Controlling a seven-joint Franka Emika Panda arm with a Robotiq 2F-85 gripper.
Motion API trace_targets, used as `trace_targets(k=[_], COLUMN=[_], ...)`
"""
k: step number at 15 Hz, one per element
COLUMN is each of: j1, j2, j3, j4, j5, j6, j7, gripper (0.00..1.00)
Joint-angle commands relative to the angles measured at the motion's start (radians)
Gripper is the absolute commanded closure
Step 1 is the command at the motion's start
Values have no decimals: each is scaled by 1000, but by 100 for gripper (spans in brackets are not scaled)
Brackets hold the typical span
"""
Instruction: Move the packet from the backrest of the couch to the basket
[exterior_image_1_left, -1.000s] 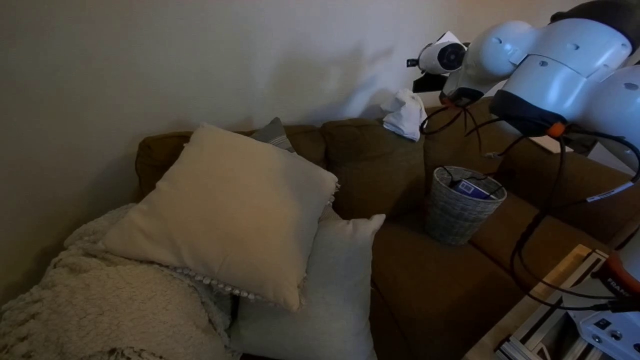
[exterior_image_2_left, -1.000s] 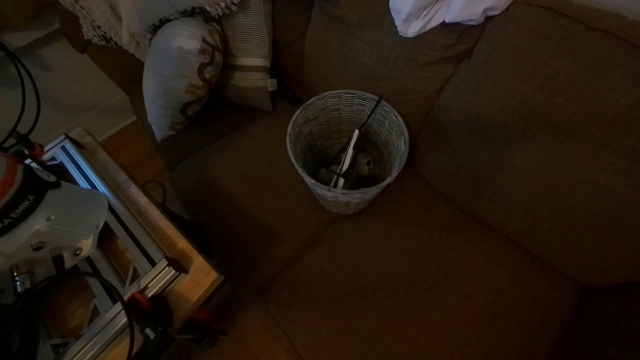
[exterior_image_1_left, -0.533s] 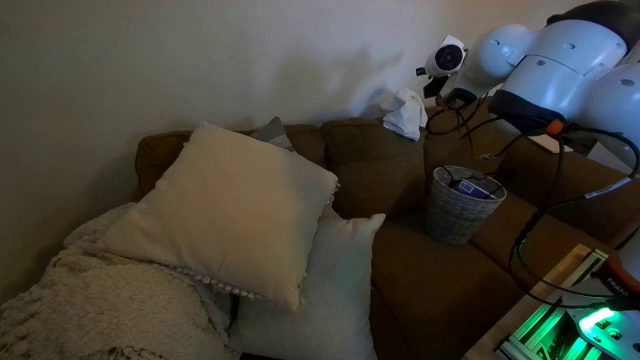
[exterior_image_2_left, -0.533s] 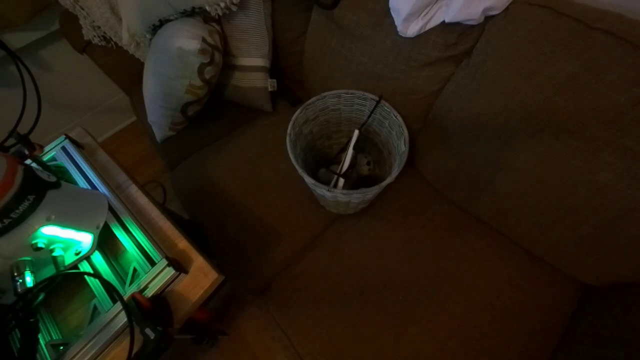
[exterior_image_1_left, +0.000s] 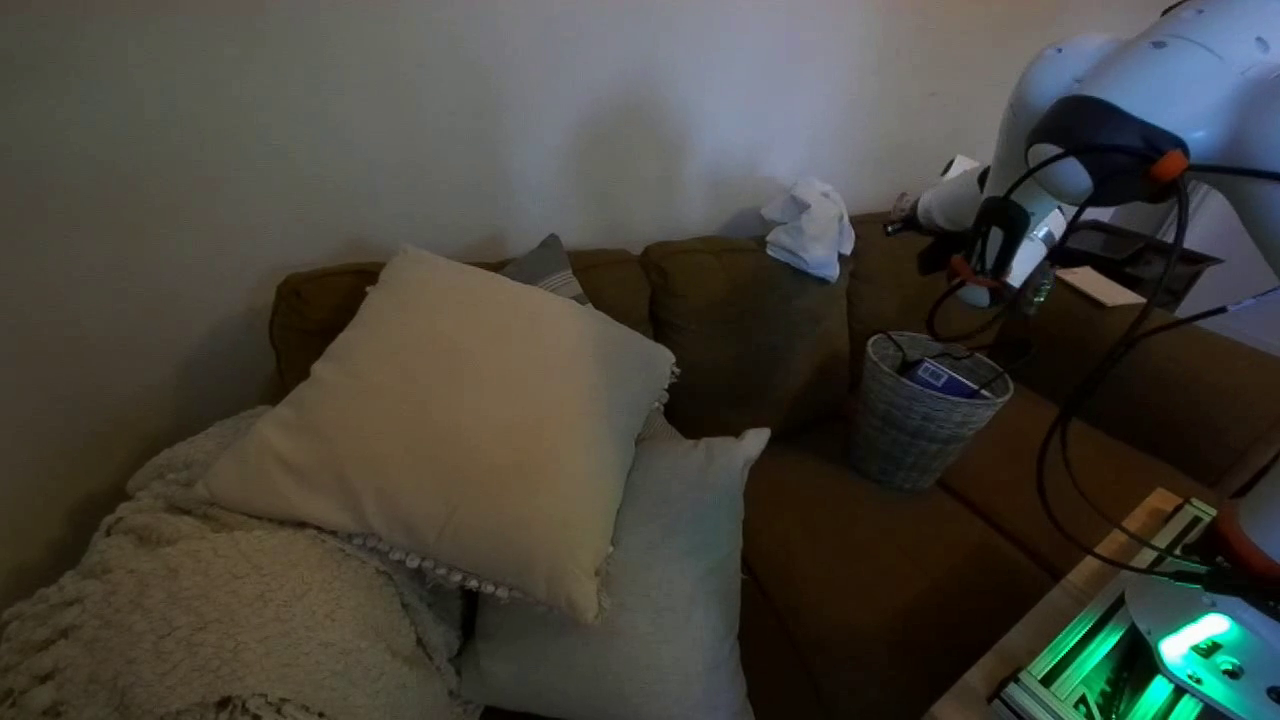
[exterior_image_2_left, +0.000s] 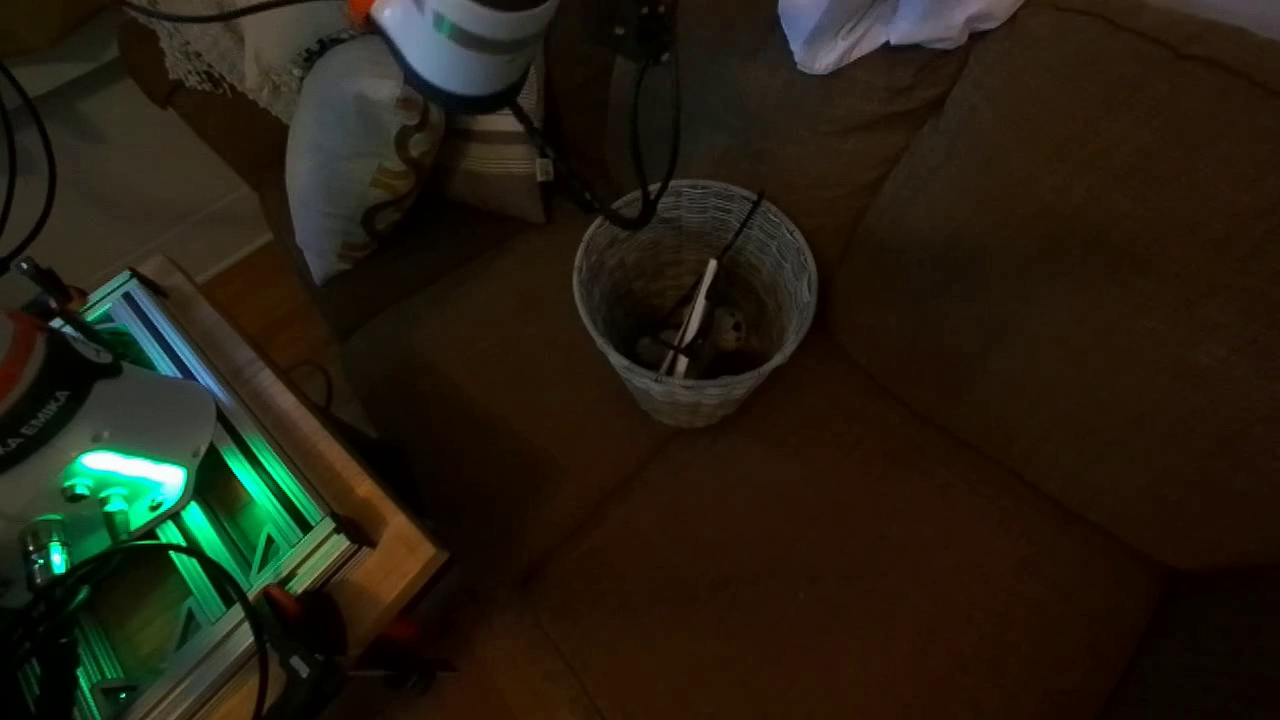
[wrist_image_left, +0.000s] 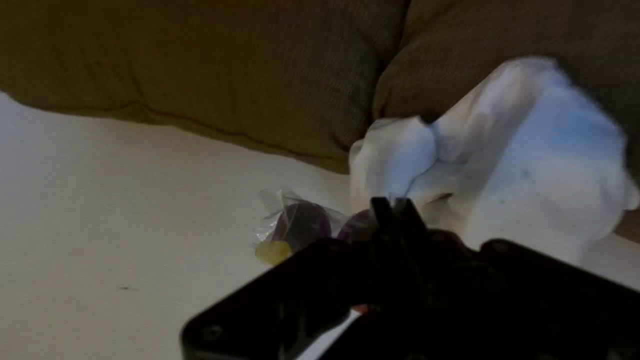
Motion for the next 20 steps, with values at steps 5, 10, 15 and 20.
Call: trace_targets(k=[5,10,15,20], j1=[35,-24,-89,-286], j2=[-326,-272,-225,-314], j3=[-13,-17,42,308], j4=[-407,-411,-359,-315], j5=[-465,-743,-704,-843], j6=[228,277,-24,-443], j7=[31,10,221,377], gripper=[99,99,99,68])
